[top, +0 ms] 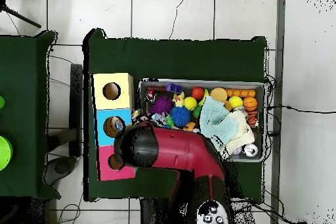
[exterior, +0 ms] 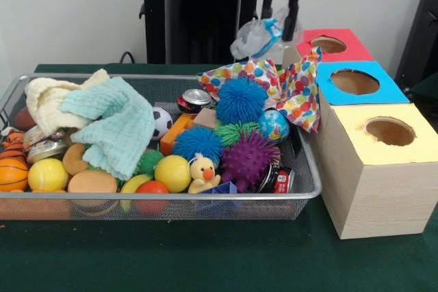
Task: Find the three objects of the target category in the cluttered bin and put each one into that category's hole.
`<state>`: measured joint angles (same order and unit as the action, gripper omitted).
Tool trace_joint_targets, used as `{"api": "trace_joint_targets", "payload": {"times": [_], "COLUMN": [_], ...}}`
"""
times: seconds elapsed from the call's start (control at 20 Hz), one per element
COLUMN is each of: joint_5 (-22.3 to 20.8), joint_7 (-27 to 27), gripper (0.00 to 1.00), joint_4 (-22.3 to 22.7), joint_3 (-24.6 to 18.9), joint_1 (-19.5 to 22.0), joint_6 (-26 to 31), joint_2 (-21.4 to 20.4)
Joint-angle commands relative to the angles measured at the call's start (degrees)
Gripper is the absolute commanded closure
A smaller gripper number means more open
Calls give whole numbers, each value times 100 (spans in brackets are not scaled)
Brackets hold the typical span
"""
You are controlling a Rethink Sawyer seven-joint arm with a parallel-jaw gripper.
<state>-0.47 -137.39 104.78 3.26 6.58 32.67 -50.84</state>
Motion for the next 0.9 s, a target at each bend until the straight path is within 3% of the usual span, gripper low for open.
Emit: {"api": "trace_joint_targets", "payload": {"times": [0.05,0.25,0.45,0.9], "joint_5": [-97,108,396,1156], "joint_7": [-604,-817,-1089,-1707], "gripper": [100,100,100,100], "joint_4": [124,96,84,-22], "joint_3": [-222,-176,-66,303], "joint_1": [105,-31,-307,-1124], "joint_6": [-1018,-1235,-1095,243], "joint_2": [914,1106,1062,445]}}
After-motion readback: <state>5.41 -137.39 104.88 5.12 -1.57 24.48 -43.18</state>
